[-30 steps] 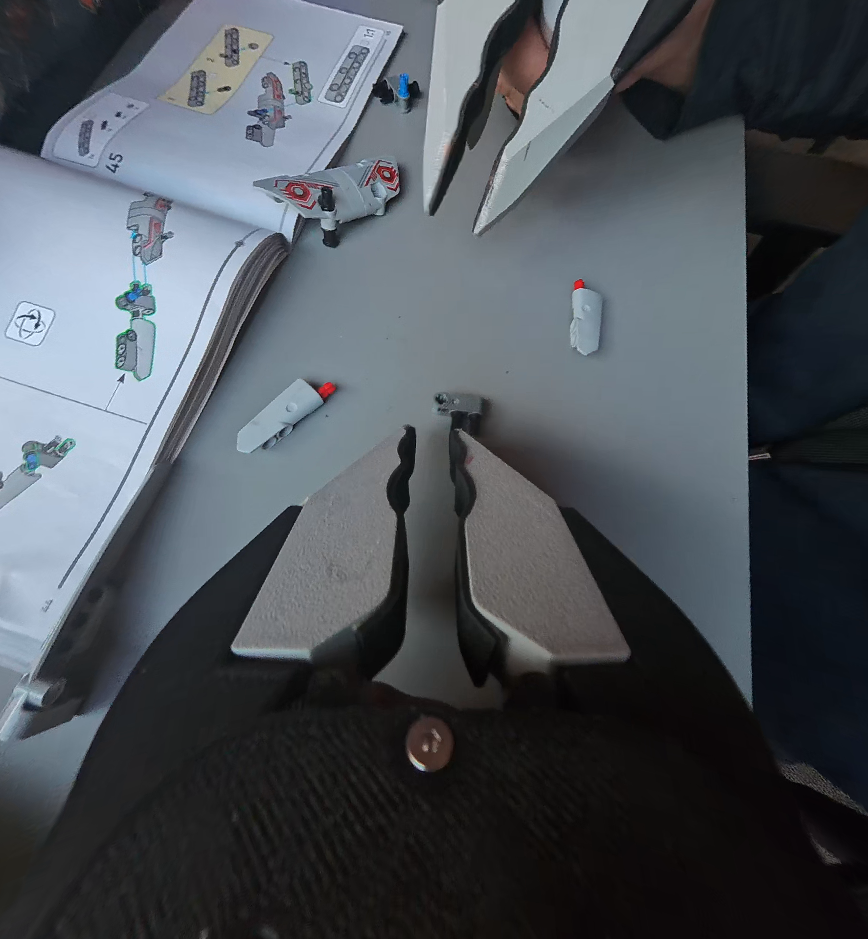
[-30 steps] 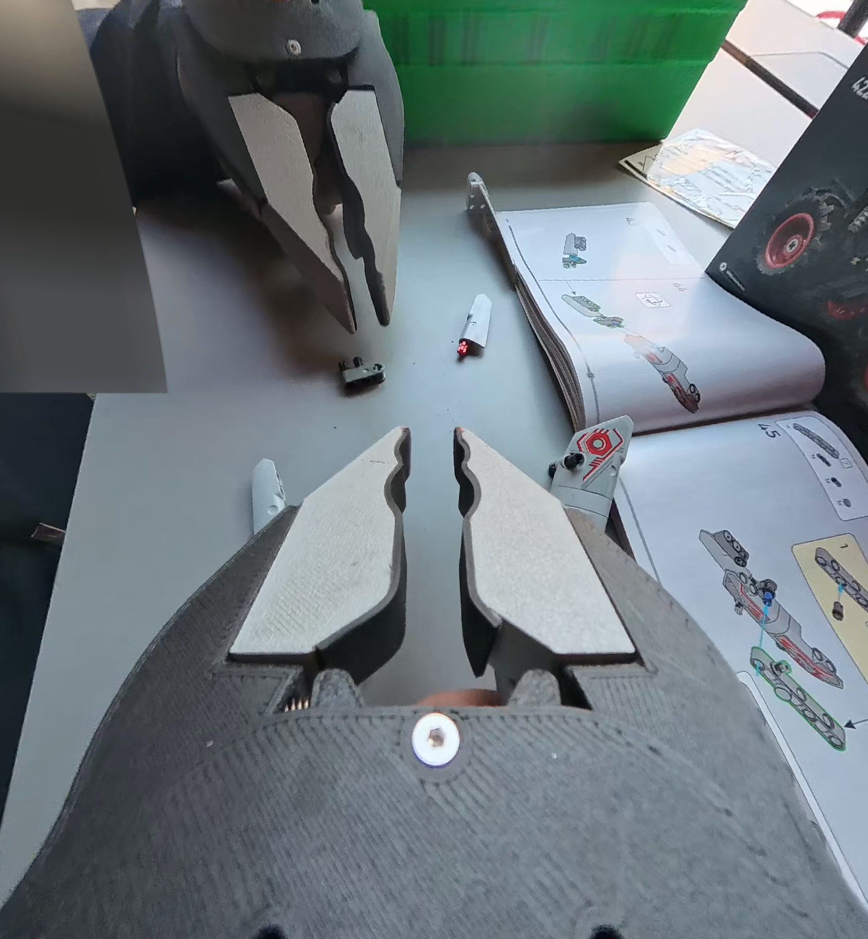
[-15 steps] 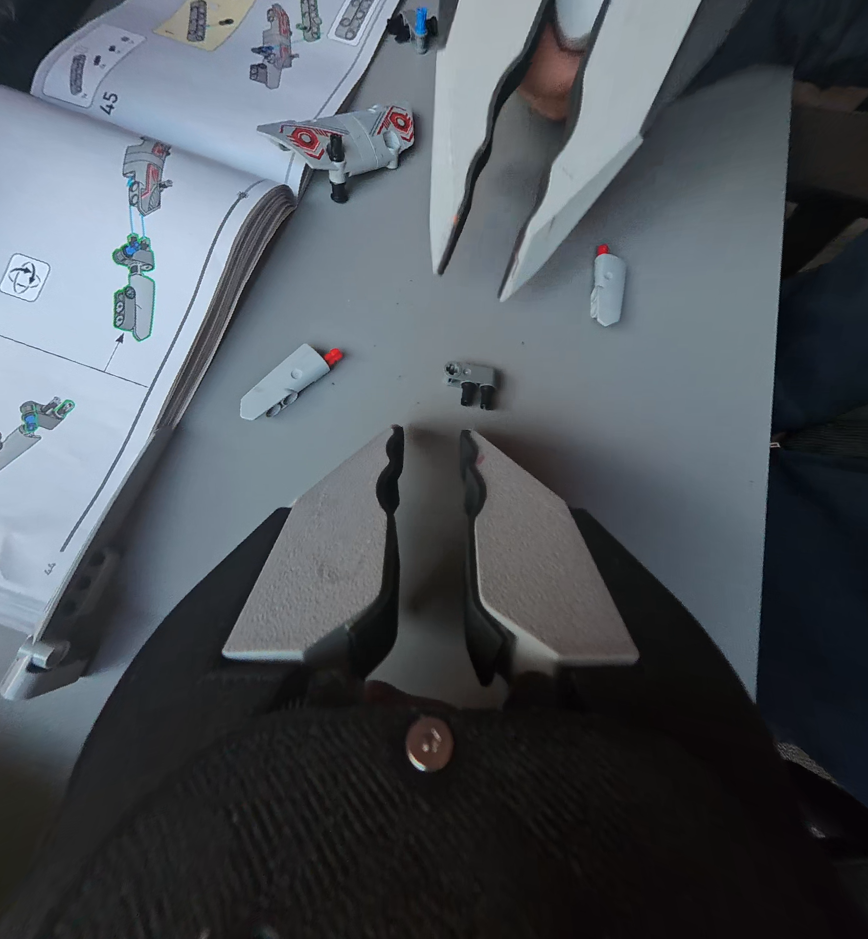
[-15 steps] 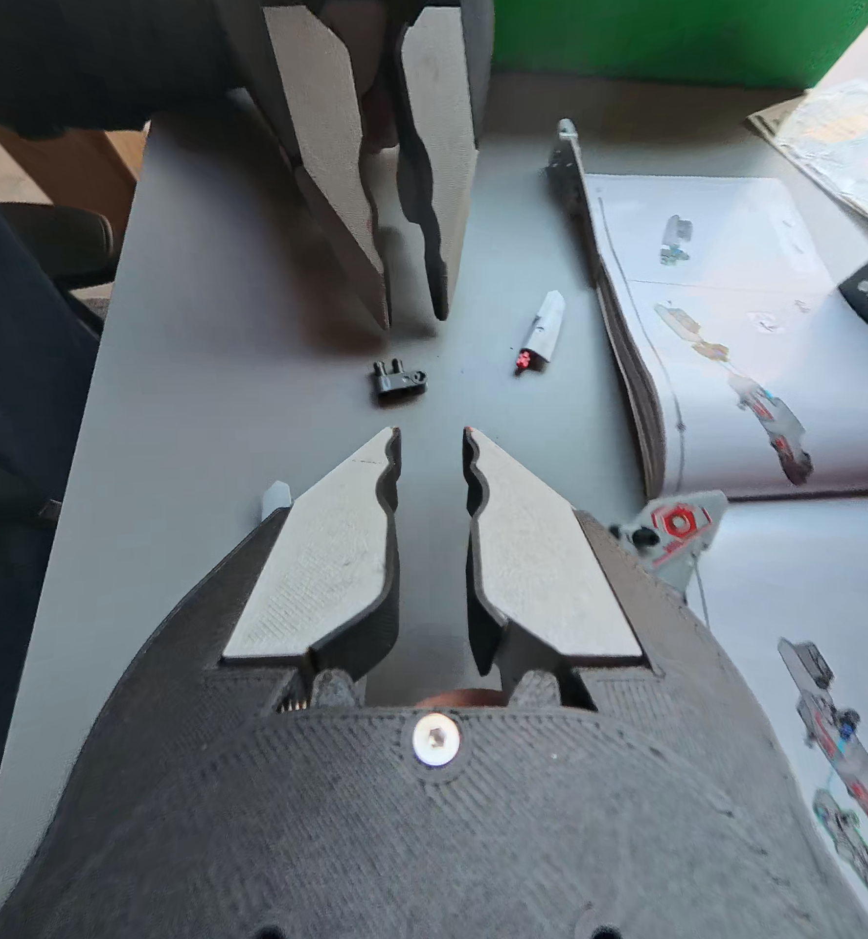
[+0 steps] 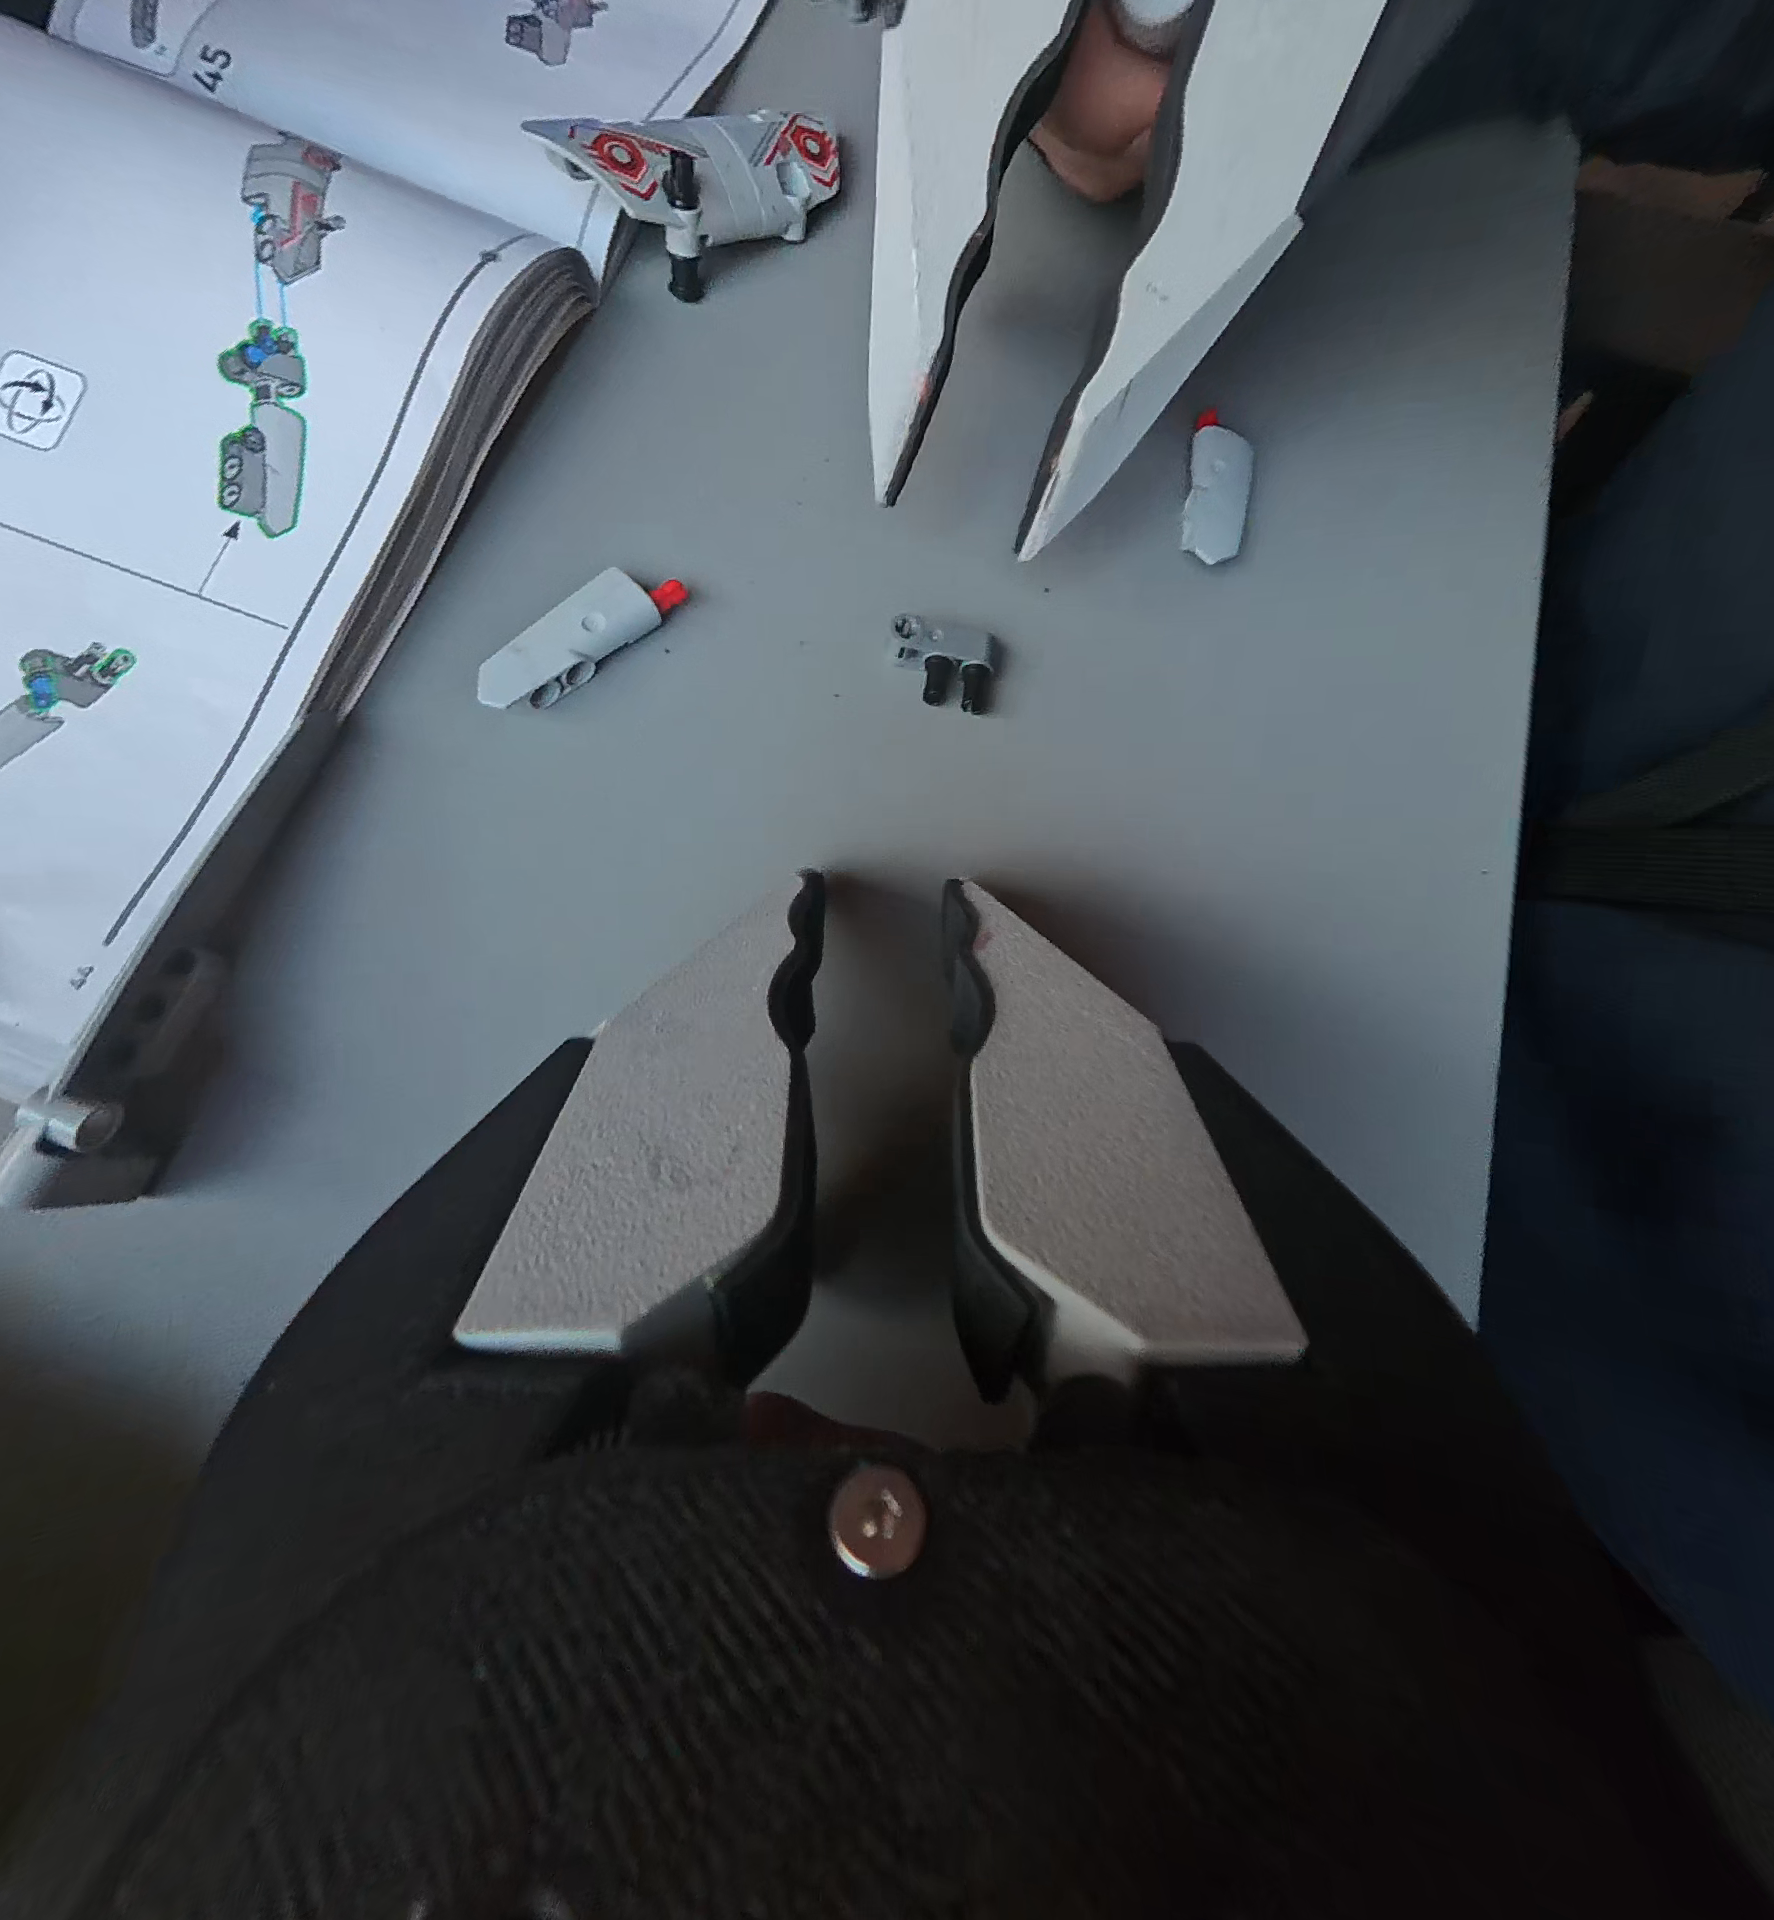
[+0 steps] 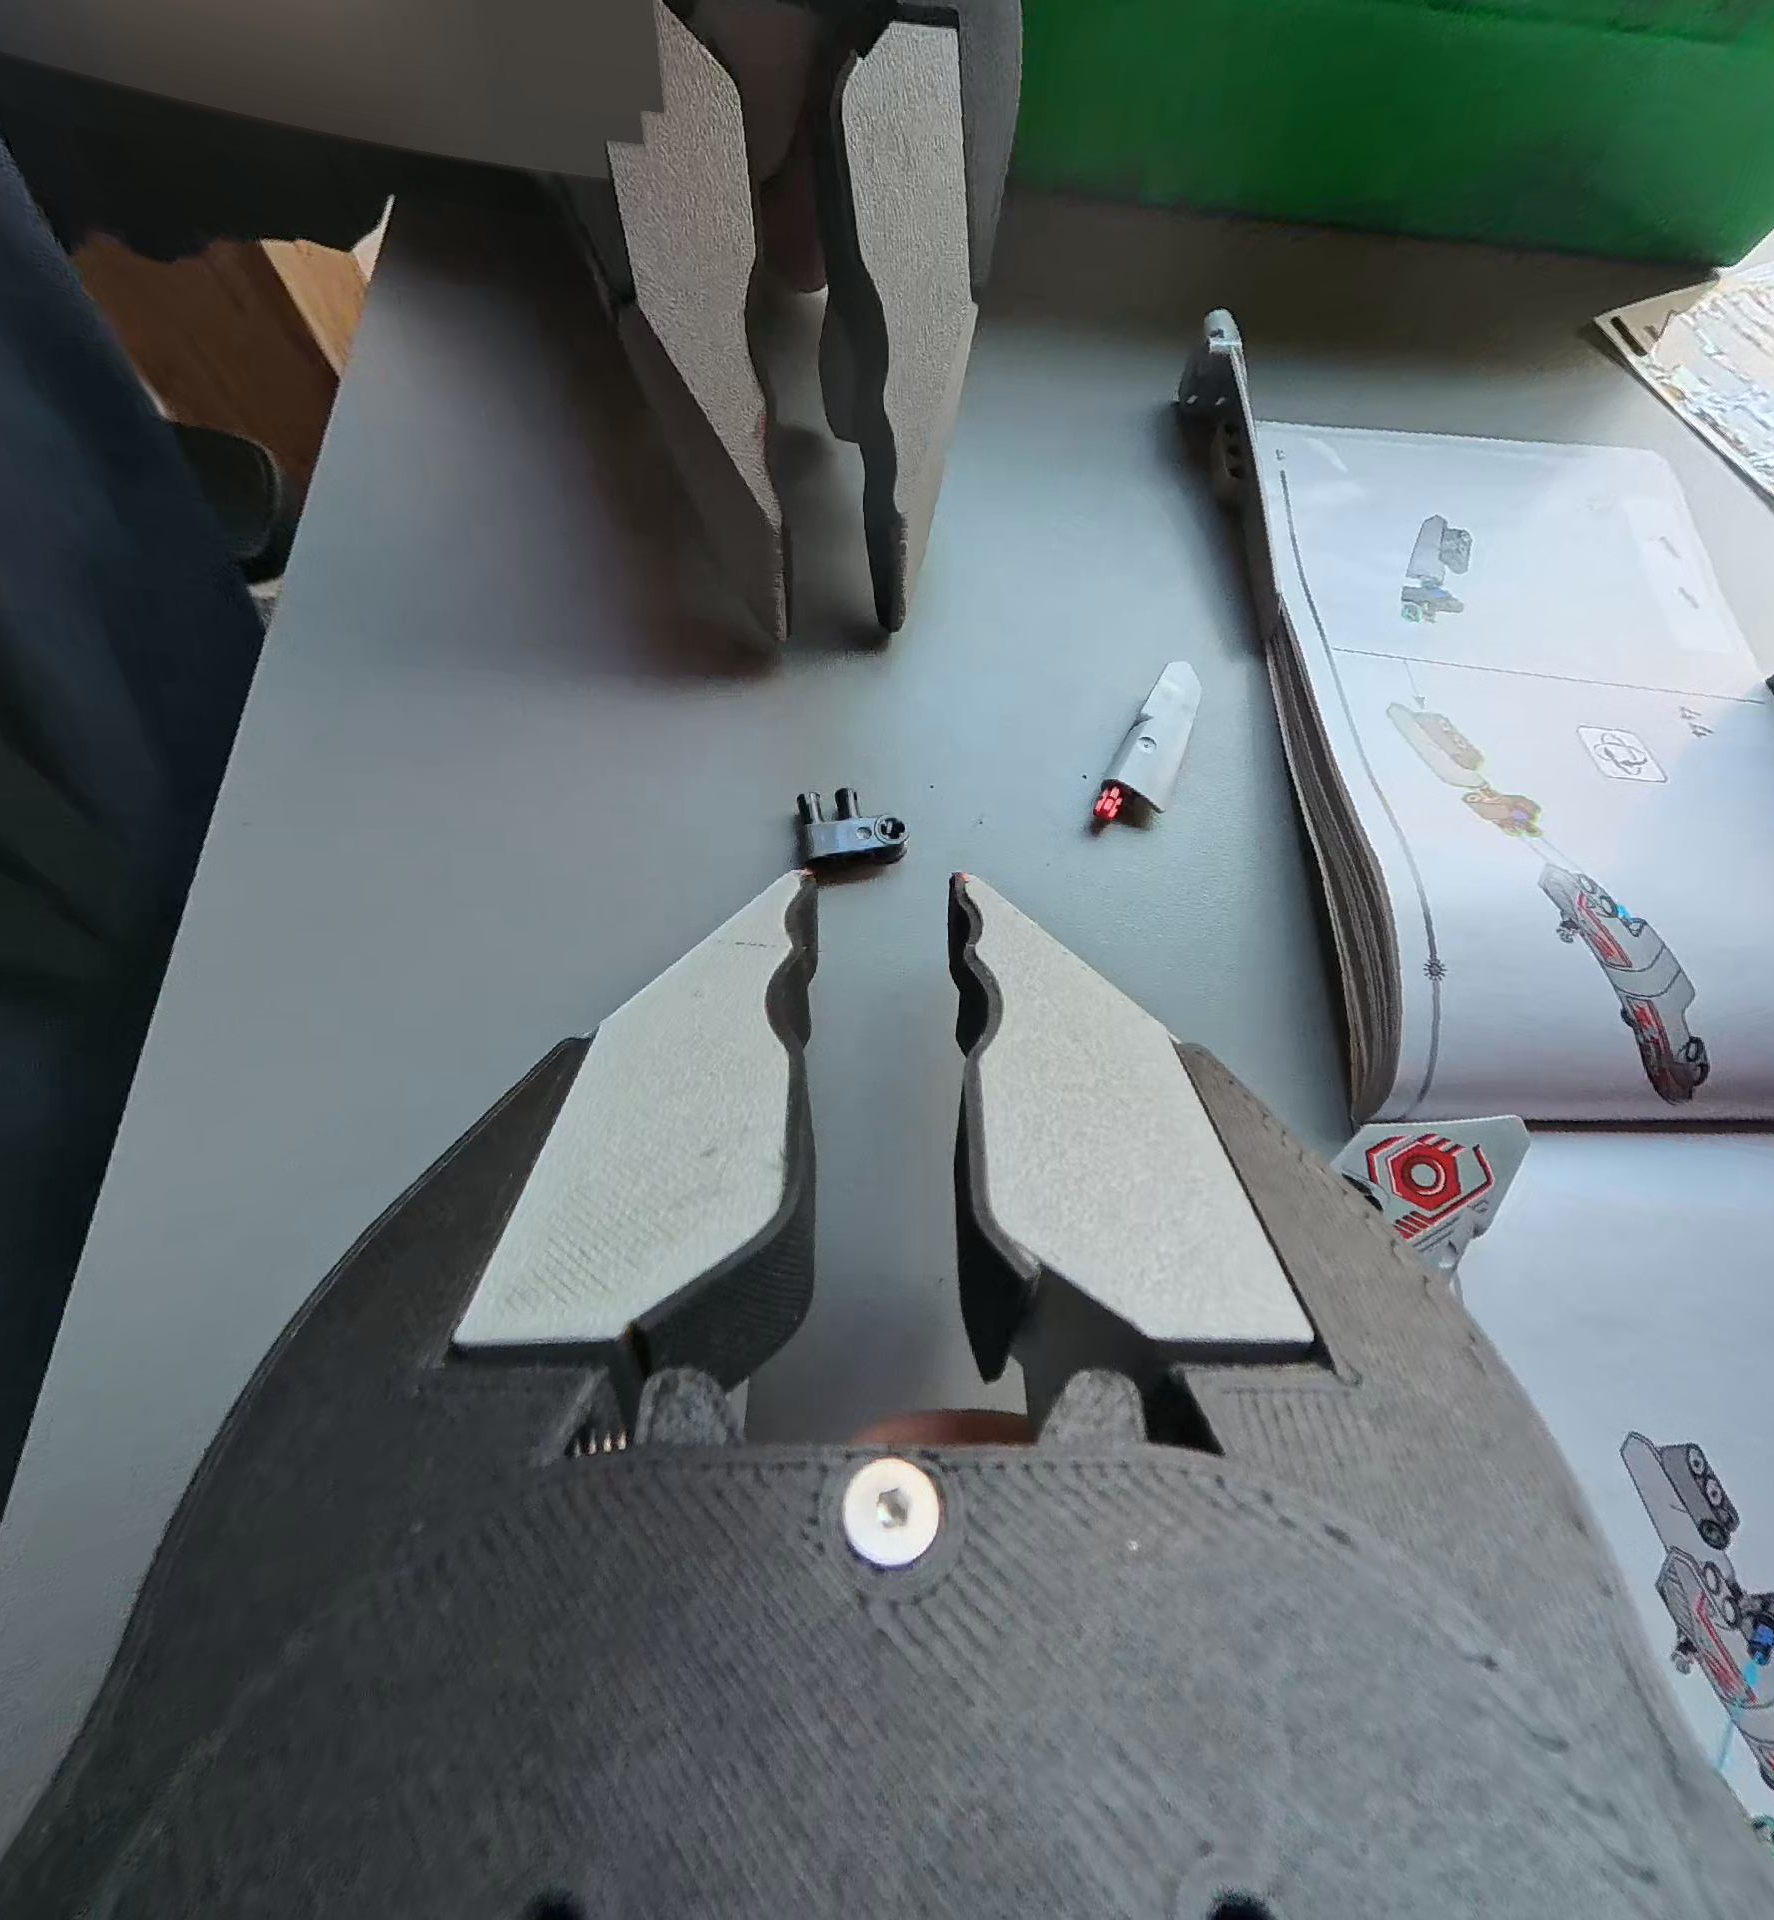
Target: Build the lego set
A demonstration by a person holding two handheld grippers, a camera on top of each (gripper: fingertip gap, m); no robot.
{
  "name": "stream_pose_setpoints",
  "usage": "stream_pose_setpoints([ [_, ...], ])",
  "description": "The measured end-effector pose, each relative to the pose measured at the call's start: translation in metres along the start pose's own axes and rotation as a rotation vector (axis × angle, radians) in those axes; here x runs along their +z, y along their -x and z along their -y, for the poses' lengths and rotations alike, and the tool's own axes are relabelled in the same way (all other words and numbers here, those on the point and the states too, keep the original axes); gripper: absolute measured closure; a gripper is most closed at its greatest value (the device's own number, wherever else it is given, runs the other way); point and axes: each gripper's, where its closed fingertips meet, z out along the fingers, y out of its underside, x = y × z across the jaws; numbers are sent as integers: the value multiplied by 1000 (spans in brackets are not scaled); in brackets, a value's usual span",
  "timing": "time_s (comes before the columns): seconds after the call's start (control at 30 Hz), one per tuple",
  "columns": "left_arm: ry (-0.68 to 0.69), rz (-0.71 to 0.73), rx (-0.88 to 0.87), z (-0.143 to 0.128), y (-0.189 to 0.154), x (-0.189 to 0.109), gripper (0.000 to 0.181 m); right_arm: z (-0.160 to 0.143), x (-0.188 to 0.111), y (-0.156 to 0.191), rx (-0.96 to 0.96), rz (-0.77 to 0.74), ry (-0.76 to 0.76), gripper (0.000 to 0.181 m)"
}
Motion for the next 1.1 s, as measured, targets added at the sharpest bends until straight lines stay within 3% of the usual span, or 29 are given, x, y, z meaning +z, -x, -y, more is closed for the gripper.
stream_pose_setpoints([
  [0.53, 4, 27, -15, -2, 5, -1, 168, 2, -19, -27, 67, -67, -93, 160],
  [1.1, 5, 12, 1, 1, 0, 3, 166, 2, 25, 6, -71, 127, 83, 156],
])
